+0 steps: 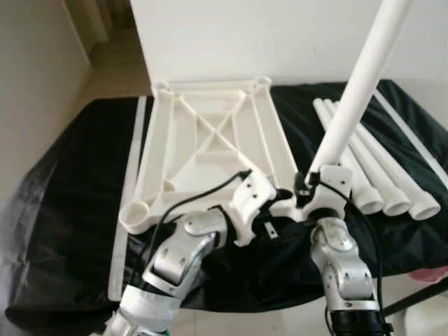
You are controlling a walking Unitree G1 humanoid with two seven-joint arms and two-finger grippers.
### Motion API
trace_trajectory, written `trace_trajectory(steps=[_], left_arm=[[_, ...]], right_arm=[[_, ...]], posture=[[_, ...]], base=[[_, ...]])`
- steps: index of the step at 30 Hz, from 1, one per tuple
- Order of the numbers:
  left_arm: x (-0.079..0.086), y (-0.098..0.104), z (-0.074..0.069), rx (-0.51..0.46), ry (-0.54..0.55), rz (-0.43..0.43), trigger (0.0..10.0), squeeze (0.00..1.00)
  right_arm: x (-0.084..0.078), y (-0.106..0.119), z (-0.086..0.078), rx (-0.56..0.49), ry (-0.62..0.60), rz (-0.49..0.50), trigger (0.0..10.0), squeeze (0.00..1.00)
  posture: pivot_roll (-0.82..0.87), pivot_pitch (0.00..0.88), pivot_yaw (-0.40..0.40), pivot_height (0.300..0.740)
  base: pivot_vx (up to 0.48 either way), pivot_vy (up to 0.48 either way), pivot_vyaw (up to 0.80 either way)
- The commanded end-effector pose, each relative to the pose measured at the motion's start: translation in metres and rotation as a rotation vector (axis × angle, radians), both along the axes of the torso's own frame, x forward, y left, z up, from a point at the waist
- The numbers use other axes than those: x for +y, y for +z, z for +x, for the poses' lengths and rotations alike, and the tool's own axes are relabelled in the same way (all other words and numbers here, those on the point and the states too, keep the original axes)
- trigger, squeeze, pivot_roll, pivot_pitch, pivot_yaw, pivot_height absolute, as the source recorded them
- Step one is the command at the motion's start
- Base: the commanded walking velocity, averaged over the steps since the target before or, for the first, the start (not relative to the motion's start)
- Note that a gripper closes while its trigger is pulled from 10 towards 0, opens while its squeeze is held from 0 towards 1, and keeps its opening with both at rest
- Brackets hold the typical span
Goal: Building children table
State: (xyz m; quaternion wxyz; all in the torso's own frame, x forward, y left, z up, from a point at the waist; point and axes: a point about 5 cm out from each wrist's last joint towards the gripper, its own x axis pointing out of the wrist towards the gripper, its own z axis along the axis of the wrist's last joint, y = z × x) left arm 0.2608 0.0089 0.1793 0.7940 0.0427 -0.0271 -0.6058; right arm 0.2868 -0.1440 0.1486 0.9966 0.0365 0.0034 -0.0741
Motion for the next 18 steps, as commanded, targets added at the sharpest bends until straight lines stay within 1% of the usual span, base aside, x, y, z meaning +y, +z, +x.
trace_trajectory(steps=[1,2,9,13,14,15,16,18], left_arm=[[0.000,0.000,0.000,0.001,0.013,0.005,10.0,0.00],[0.000,0.000,0.000,0.001,0.013,0.003,10.0,0.00],[0.000,0.000,0.000,0.002,0.013,0.004,10.0,0.00],[-0.001,0.000,0.000,0.002,0.014,0.004,10.0,0.00],[-0.001,0.000,0.000,0.002,0.013,0.003,10.0,0.00],[-0.001,0.000,0.000,0.002,0.013,0.003,10.0,0.00],[0.000,0.000,-0.001,0.001,0.012,0.004,10.0,0.00],[0.000,0.000,-0.001,0.002,0.011,0.004,10.0,0.00]], right_arm=[[0.008,-0.009,-0.003,0.056,0.005,0.075,10.0,0.00],[0.009,-0.008,-0.003,0.047,0.016,0.087,10.0,1.00],[0.009,-0.005,-0.004,0.031,0.040,0.087,10.0,1.00],[0.008,-0.001,-0.006,0.005,0.098,0.075,10.0,1.00],[0.003,0.000,-0.007,-0.015,0.144,0.075,10.0,1.00],[0.003,0.000,-0.007,-0.015,0.144,0.075,10.0,1.00],[-0.008,0.002,-0.007,-0.040,0.228,0.059,10.0,0.00],[-0.014,0.003,-0.007,-0.056,0.282,0.044,10.0,0.00]], posture=[[-0.10,0.039,0.030,0.740],[-0.10,0.040,0.029,0.740],[-0.11,0.041,0.028,0.740],[-0.11,0.042,0.028,0.740],[-0.11,0.041,0.028,0.740],[-0.11,0.041,0.028,0.740],[-0.11,0.040,0.030,0.740],[-0.11,0.042,0.031,0.740]], base=[[0.000,0.000,0.00],[0.000,0.000,0.00],[0.000,0.000,0.00],[0.000,0.000,0.00],[0.000,0.000,0.00],[0.000,0.000,0.00],[0.000,0.000,0.00],[0.000,0.000,0.00]])
